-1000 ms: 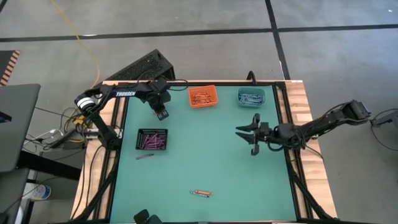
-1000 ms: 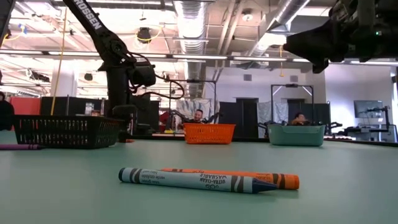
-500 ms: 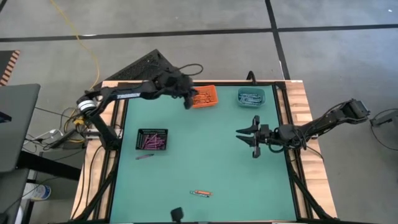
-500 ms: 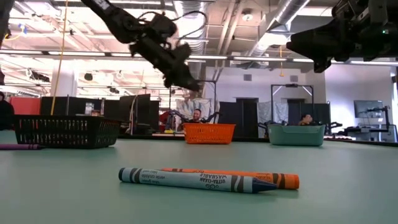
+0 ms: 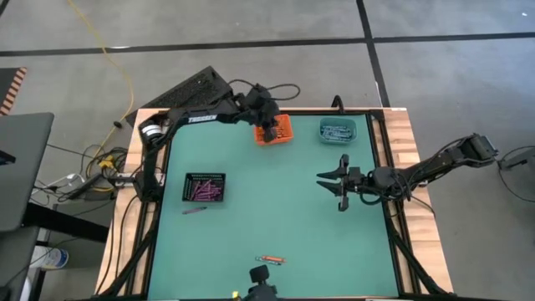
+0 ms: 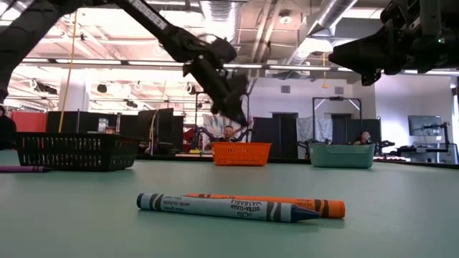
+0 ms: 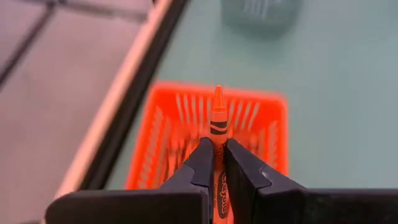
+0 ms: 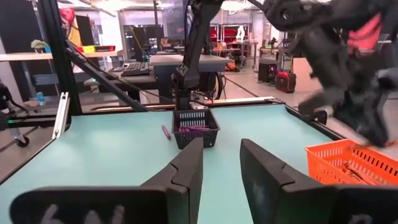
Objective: Sort crayons
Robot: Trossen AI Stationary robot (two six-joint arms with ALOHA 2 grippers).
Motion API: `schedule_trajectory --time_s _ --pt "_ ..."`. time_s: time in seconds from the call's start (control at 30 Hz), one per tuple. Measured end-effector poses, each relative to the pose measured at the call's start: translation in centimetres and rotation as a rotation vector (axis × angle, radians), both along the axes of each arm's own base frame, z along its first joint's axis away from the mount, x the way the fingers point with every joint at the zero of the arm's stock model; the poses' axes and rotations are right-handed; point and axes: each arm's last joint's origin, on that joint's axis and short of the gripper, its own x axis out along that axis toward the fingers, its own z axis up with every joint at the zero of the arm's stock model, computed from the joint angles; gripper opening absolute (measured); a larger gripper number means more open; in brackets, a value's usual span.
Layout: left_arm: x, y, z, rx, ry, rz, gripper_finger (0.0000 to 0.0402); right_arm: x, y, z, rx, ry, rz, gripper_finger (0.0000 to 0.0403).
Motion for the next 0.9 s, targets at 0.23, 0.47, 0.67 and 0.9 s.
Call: schedule_trajectory --time_s 0.23,0.47,0.67,0.9 --pt "1.0 0.4 -1.3 -0.011 0.109 0.009 0.0010 0.0 0.0 0.0 -0.008 0.005 0.000 0.0118" --pt "1.1 0.1 -1.6 0.001 0.133 0.043 0.0053 0.0 0.0 0.0 -0.008 0.005 0.000 0.0118" --pt "1.1 -0.4 -1.6 -0.005 0.157 0.043 0.0097 0.0 0.0 0.0 -0.008 0.004 0.000 0.0118" --pt "0.3 -2.1 1.5 0.008 0.157 0.039 0.0111 0.0 0.0 0.0 -0.023 0.006 -0.001 0.0118"
